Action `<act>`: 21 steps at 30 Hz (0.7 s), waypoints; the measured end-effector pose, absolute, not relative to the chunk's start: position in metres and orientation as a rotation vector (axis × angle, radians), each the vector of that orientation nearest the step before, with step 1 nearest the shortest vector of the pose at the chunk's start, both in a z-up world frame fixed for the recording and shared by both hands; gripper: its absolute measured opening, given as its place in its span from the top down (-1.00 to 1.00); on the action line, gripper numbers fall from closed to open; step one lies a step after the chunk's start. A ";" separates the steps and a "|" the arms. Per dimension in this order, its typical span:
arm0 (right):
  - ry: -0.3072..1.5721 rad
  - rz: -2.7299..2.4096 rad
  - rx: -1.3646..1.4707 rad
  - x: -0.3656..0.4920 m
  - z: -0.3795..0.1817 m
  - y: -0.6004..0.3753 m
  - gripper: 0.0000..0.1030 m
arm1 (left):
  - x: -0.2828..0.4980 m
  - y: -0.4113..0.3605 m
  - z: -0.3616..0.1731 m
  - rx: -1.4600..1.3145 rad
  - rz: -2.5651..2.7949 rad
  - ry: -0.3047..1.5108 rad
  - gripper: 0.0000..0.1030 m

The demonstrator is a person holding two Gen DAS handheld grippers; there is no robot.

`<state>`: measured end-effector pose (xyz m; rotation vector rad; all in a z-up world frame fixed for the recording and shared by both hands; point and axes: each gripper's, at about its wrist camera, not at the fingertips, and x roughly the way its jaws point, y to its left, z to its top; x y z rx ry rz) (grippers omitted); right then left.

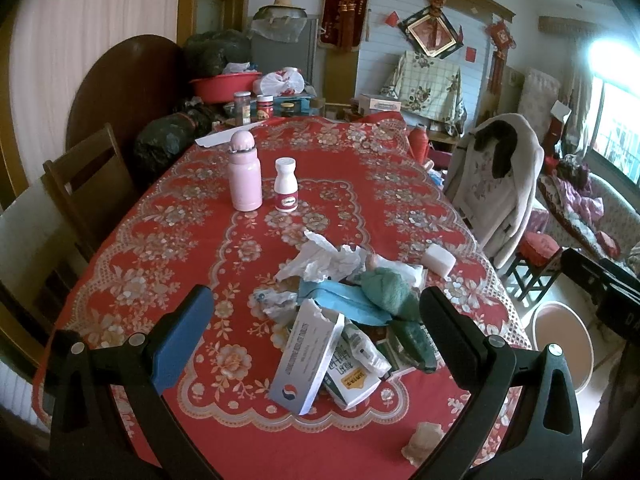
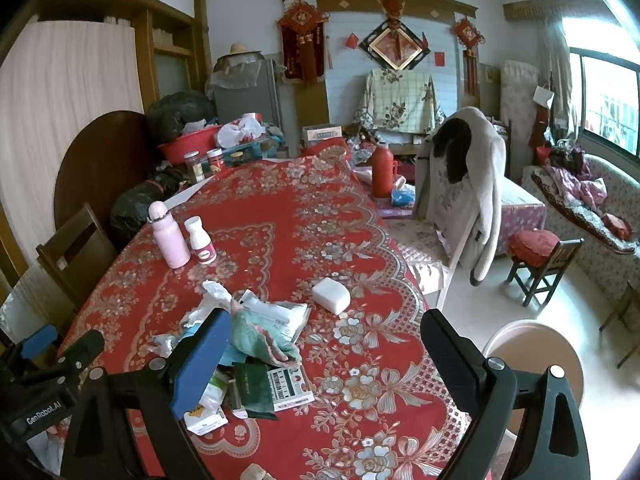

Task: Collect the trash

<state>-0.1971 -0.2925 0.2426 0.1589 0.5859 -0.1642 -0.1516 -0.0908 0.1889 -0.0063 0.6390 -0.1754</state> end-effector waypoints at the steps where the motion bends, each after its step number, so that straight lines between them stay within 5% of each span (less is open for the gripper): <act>1: 0.582 -0.165 0.161 -0.198 0.242 -0.292 -0.83 | -0.151 -0.090 0.189 -0.005 -0.176 0.640 -0.98; 21: 0.589 -0.167 0.160 -0.197 0.243 -0.291 -0.84 | -0.150 -0.088 0.190 -0.007 -0.176 0.642 -0.98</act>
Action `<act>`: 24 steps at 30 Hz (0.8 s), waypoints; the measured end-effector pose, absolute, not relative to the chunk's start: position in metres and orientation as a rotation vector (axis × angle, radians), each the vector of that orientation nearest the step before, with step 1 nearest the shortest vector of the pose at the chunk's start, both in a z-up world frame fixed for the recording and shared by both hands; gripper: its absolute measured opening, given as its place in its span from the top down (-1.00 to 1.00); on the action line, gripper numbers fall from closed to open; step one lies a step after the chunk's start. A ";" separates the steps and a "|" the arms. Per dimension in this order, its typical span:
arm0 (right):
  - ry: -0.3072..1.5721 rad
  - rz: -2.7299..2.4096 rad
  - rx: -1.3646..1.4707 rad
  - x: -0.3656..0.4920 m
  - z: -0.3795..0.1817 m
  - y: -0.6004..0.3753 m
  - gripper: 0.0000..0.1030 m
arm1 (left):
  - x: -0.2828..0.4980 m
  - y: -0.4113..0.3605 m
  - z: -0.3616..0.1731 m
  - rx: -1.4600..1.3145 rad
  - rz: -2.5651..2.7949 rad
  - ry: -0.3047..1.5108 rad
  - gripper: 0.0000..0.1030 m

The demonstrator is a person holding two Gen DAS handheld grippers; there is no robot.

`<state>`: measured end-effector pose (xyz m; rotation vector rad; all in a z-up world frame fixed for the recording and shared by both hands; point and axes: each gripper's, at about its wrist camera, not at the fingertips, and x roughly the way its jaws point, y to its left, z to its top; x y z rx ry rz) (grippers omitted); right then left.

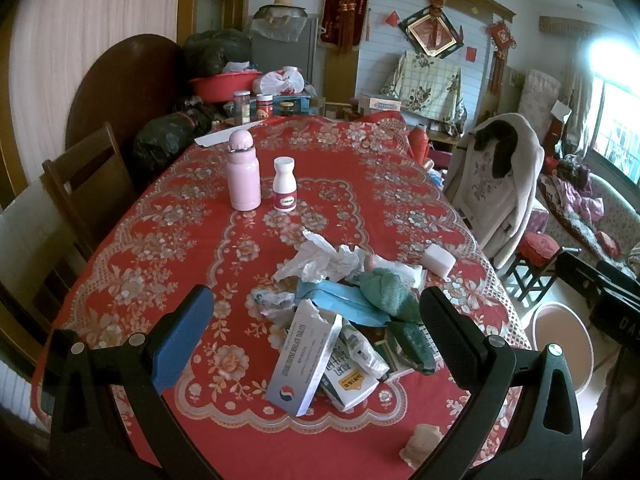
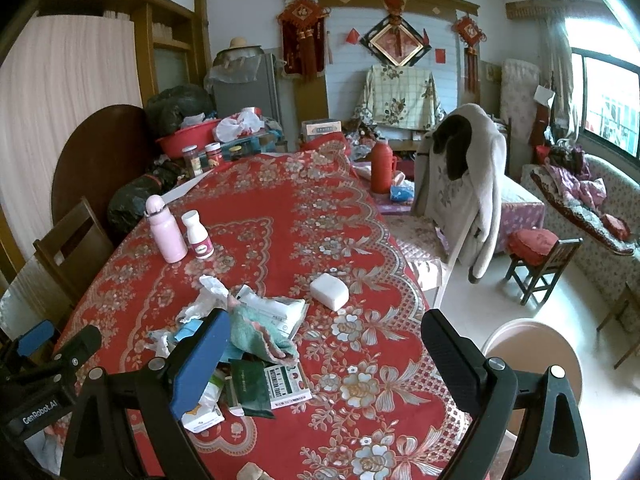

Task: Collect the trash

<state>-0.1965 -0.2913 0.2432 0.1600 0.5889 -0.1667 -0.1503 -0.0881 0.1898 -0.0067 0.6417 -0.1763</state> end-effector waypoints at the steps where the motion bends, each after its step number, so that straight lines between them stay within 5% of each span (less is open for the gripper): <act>1: 0.592 -0.166 0.161 -0.196 0.242 -0.292 -0.84 | -0.150 -0.088 0.190 -0.006 -0.176 0.641 -0.98; 24: 0.607 -0.165 0.163 -0.197 0.240 -0.293 -0.85 | -0.149 -0.089 0.191 -0.009 -0.178 0.650 -0.98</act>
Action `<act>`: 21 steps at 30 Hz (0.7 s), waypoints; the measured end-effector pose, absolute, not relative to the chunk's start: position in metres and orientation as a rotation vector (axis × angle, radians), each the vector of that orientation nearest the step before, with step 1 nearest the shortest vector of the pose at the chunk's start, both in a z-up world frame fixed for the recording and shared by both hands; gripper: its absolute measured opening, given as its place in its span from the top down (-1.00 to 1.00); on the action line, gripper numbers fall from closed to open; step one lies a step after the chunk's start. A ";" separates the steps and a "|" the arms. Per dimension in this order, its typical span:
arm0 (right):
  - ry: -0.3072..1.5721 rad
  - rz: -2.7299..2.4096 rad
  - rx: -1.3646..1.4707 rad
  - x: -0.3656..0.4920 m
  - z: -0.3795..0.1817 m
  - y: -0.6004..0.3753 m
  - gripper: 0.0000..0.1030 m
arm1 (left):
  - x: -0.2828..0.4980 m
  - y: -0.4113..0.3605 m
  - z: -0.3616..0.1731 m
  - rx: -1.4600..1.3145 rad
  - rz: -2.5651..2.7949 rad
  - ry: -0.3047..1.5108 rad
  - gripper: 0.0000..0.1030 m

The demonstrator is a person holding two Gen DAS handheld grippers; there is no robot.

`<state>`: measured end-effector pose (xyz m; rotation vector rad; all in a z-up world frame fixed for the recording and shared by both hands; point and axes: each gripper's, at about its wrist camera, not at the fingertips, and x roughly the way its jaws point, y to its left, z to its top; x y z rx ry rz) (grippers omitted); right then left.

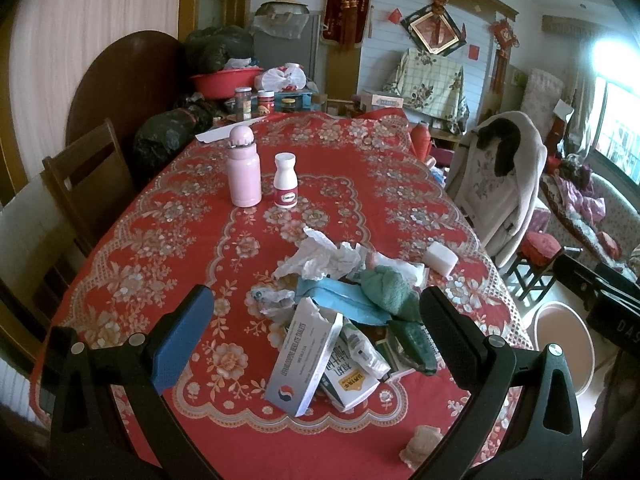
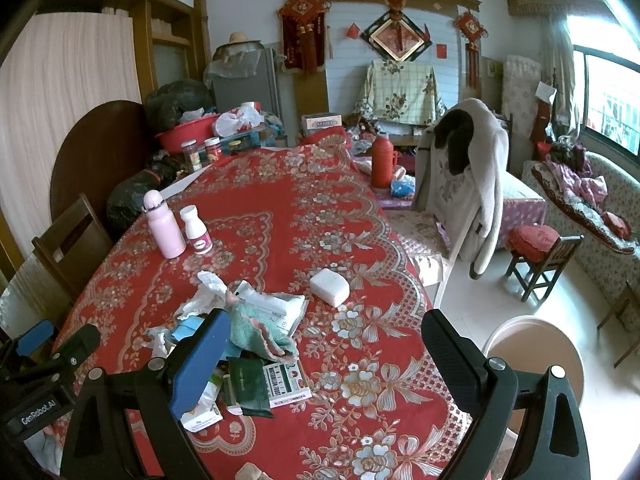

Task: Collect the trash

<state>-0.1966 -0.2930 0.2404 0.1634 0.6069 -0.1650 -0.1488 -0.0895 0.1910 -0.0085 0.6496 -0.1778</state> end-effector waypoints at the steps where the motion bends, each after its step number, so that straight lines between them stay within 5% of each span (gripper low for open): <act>1: 0.609 -0.164 0.165 -0.198 0.239 -0.294 -0.85 | -0.149 -0.089 0.191 -0.008 -0.176 0.647 -0.98; 21: 0.630 -0.165 0.165 -0.197 0.235 -0.297 -0.85 | -0.148 -0.090 0.192 -0.007 -0.175 0.651 -0.98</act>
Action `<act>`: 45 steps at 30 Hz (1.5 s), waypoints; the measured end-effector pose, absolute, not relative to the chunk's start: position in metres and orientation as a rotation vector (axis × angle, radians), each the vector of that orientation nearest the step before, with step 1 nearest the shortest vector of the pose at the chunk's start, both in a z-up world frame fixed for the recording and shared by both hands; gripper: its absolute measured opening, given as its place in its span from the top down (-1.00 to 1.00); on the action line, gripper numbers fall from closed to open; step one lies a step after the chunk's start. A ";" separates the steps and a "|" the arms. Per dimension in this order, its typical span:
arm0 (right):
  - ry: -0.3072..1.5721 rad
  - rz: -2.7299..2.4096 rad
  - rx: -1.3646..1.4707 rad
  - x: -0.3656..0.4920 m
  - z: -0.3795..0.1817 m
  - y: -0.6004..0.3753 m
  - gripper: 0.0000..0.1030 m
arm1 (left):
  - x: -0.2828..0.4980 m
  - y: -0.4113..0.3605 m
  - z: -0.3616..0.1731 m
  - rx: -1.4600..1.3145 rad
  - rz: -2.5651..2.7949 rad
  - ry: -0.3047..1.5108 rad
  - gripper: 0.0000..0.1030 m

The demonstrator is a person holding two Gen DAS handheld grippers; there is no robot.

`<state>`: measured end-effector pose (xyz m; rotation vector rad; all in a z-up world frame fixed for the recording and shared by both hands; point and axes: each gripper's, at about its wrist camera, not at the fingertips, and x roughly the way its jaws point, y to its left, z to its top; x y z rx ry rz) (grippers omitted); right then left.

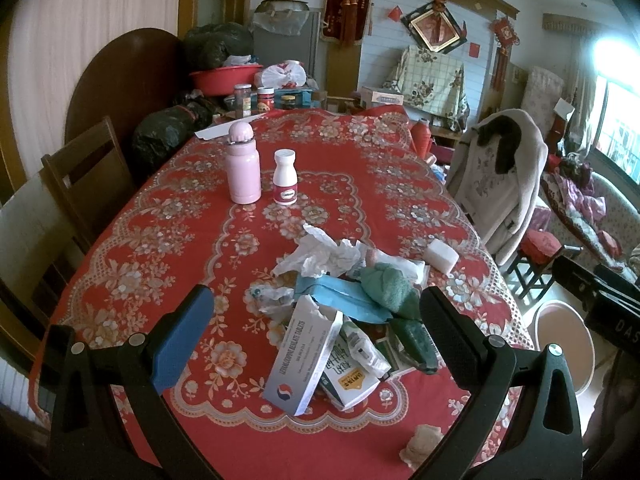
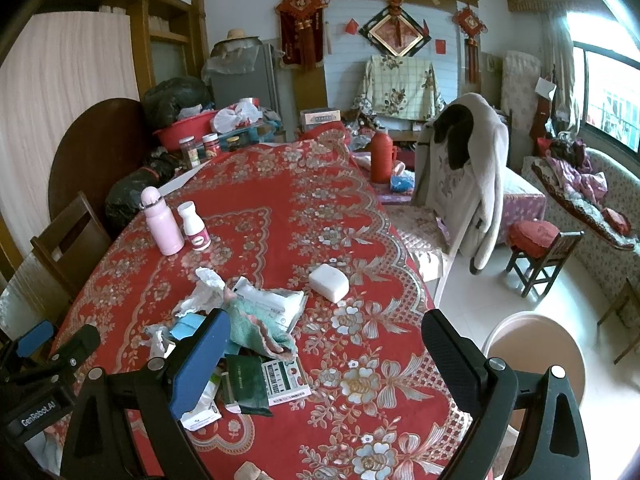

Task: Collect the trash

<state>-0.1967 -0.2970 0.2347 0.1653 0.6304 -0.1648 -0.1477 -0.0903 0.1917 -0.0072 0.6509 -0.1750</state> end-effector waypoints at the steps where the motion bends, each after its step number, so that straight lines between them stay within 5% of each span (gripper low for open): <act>1: 0.631 -0.165 0.165 -0.195 0.235 -0.297 -0.85 | -0.148 -0.090 0.192 -0.007 -0.175 0.651 -0.98; 45: 0.938 0.005 0.084 -0.165 0.189 -0.264 -0.85 | -0.136 -0.041 0.147 -0.003 -0.138 0.824 -0.98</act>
